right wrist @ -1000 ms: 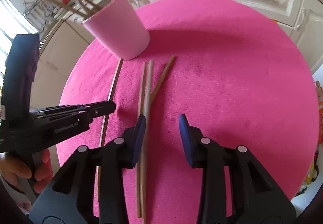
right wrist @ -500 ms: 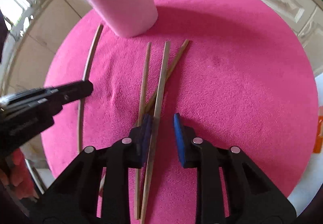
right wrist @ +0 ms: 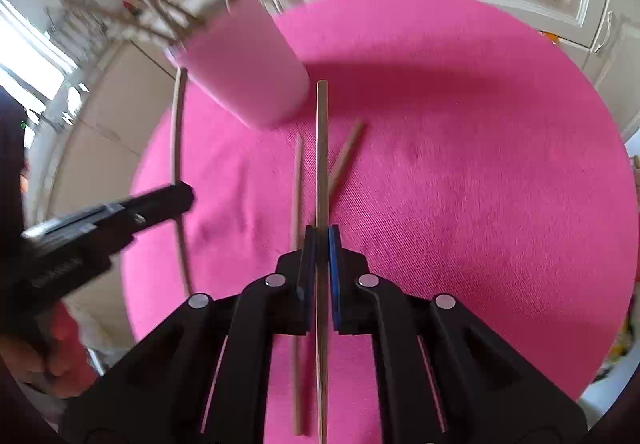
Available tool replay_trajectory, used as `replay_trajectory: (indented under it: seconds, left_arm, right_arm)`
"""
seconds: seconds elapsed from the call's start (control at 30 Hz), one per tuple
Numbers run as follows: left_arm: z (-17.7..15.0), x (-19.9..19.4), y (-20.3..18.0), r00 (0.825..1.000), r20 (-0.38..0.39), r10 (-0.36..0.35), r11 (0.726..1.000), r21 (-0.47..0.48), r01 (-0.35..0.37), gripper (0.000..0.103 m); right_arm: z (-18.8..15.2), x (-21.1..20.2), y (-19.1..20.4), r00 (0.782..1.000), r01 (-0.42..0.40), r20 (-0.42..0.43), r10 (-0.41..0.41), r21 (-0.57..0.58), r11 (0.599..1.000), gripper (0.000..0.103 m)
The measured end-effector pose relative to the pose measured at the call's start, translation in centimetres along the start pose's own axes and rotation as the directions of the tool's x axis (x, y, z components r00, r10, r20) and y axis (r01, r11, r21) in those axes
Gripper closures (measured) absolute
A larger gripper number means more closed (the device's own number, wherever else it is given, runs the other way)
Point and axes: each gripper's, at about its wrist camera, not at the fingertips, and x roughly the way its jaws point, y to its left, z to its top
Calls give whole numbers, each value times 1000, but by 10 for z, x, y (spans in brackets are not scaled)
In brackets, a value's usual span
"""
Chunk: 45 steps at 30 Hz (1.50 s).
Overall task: Organize utensils
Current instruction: 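Lift both held chopsticks upright and carry them over the pink cup, then lower both held chopsticks into the pink cup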
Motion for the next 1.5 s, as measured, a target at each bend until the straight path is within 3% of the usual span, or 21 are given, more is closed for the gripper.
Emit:
replay_trajectory:
  seconds: [0.2, 0.4, 0.53, 0.7, 0.9, 0.93, 1.0, 1.1, 1.33, 1.5]
  left_arm:
    - [10, -36, -15, 993, 109, -51, 999, 26, 48, 98]
    - [35, -79, -26, 959, 279, -59, 997, 67, 42, 98]
    - [58, -105, -23, 913, 401, -73, 997, 67, 51, 98]
    - [88, -120, -26, 857, 511, -68, 997, 59, 44, 98]
    - [115, -142, -14, 771, 635, -58, 998, 47, 37, 98]
    - [119, -144, -13, 756, 653, -53, 999, 45, 30, 98]
    - [125, -142, -11, 744, 667, -39, 999, 41, 16, 98]
    - [131, -133, -10, 742, 670, -22, 999, 39, -5, 98]
    - [134, -103, -6, 754, 657, -7, 998, 47, -31, 98]
    - [129, -83, -3, 776, 630, 1, 997, 63, -52, 98]
  right_arm:
    - [17, -49, 3, 981, -119, 158, 112, 30, 992, 96]
    - [44, -93, 28, 922, -162, 349, 167, -43, 986, 96]
    - [78, -106, 53, 866, -157, 462, 192, -113, 981, 96]
    - [110, -115, 70, 775, -146, 601, 198, -135, 980, 96]
    - [137, -111, 82, 672, -119, 710, 209, -176, 977, 96]
    - [142, -108, 85, 666, -112, 716, 212, -185, 976, 96]
    - [148, -103, 90, 653, -89, 728, 208, -199, 976, 96]
    - [154, -92, 95, 655, -68, 726, 209, -218, 974, 96]
    - [154, -65, 91, 670, -31, 719, 186, -223, 974, 96]
    - [151, -52, 86, 681, -20, 712, 173, -217, 976, 96]
